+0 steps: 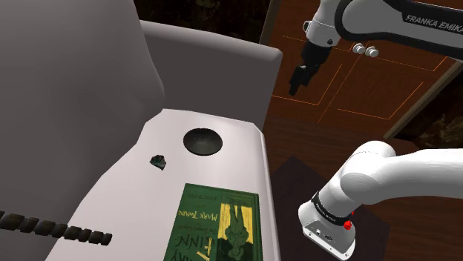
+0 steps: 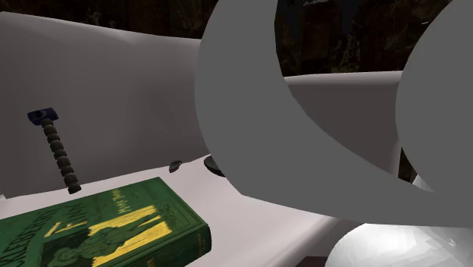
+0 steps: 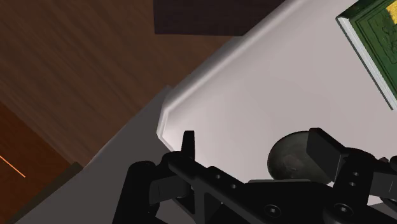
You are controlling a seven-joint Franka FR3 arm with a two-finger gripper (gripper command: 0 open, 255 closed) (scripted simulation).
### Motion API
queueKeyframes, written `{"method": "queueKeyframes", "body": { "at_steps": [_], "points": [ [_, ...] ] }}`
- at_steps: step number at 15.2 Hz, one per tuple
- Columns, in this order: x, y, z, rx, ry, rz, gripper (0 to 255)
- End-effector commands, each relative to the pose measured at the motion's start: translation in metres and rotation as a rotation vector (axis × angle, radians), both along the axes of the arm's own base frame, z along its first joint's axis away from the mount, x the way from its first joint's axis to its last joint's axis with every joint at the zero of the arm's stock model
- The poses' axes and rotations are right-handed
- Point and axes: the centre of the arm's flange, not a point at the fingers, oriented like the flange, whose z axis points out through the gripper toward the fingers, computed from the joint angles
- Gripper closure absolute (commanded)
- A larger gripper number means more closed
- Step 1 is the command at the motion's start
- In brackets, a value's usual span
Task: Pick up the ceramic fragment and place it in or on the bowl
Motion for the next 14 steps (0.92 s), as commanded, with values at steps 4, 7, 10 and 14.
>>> {"method": "queueKeyframes", "body": {
  "at_steps": [4, 7, 10, 14],
  "points": [
    [0.018, 0.028, -0.022, -0.003, -0.001, 0.004, 0],
    [0.036, 0.055, -0.045, -0.005, -0.003, 0.007, 0],
    [0.053, 0.083, -0.067, -0.008, -0.004, 0.011, 0],
    [0.077, 0.12, -0.097, -0.012, -0.006, 0.015, 0]
  ]
}}
